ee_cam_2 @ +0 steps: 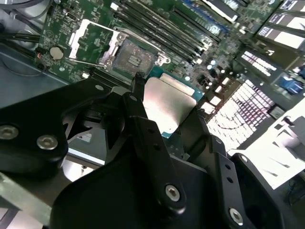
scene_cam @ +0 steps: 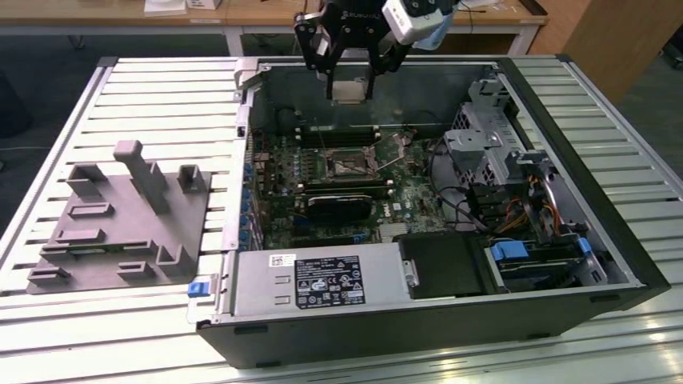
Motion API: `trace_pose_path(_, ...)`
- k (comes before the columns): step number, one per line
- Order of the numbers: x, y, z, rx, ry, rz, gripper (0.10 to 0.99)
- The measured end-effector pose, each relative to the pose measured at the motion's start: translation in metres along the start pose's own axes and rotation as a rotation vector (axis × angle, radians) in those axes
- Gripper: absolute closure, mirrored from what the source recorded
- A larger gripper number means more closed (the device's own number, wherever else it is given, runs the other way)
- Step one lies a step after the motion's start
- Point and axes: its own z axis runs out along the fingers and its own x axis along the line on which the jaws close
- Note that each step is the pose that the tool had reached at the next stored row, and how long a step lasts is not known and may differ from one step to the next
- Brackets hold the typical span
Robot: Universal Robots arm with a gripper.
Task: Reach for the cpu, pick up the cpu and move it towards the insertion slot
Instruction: 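Pick up the cpu and move it towards the insertion slot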
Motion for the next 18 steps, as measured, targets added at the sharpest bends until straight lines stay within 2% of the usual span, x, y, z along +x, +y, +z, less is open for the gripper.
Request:
trace_pose_path(7,-0.01,0.0059,0.0077,0.0,0.0035,0.0,0.545)
trace_pose_path(18,-0.0133,0.0105,0.0216,0.0,0.0012,-0.002,0.545)
